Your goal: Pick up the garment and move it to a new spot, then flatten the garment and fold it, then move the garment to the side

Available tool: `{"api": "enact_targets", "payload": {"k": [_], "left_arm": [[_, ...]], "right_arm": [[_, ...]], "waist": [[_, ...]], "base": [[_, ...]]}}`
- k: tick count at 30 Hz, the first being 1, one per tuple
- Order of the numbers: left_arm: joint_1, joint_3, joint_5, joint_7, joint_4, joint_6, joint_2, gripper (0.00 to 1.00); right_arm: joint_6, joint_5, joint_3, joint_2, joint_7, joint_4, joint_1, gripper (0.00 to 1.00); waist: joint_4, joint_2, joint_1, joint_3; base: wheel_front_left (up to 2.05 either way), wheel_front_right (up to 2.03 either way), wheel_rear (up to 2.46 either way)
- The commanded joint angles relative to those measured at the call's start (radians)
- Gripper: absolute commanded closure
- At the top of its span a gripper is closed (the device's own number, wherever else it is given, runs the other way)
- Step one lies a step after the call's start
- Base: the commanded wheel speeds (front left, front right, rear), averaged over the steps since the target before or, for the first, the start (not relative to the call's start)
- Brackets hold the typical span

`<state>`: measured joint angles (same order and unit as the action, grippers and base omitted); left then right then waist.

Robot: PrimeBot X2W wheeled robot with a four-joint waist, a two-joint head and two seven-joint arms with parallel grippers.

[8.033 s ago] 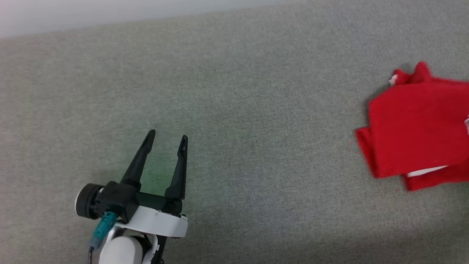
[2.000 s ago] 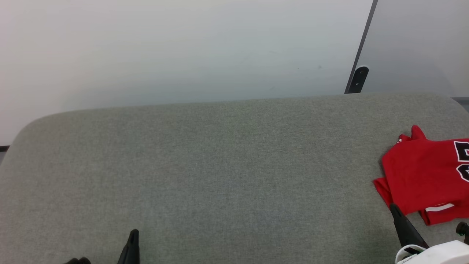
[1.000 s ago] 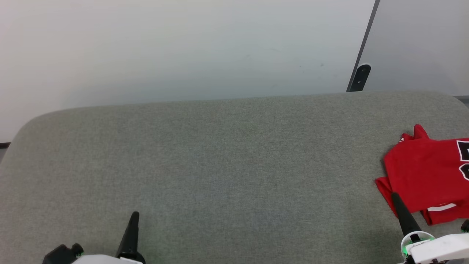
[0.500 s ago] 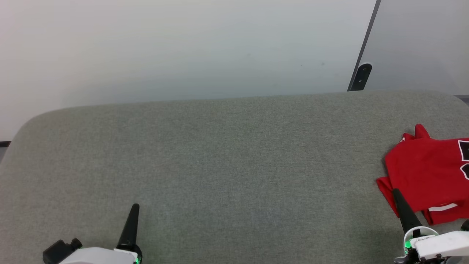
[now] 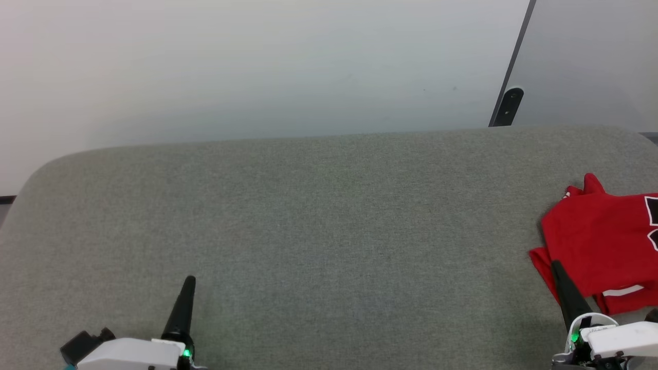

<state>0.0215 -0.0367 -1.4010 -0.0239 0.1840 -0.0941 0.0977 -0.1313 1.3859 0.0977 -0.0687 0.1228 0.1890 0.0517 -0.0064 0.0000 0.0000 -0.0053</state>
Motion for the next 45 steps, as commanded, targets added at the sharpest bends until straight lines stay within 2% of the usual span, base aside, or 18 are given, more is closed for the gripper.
{"api": "enact_targets", "payload": {"k": [1, 35, 45], "left_arm": [[0.020, -0.006, -0.024, -0.006, 0.002, -0.008, -0.001, 1.00], [0.091, -0.046, -0.242, -0.066, 0.062, -0.041, -0.024, 1.00], [0.092, -0.050, -0.237, -0.069, 0.063, -0.040, -0.027, 1.00]], "right_arm": [[0.001, 0.025, 0.006, 0.003, -0.005, 0.001, 0.024, 1.00], [0.001, 0.229, 0.019, 0.021, -0.009, 0.058, 0.066, 1.00], [0.001, 0.228, 0.018, 0.021, -0.010, 0.058, 0.060, 1.00]], "waist": [[0.000, 0.0000, 0.0000, 0.000], [0.006, 0.0000, 0.0000, 0.008], [0.006, 0.0000, 0.0000, 0.008]], "base": [[0.00, 0.00, 0.00], [0.00, 0.00, 0.00], [0.00, 0.00, 0.00]]}}
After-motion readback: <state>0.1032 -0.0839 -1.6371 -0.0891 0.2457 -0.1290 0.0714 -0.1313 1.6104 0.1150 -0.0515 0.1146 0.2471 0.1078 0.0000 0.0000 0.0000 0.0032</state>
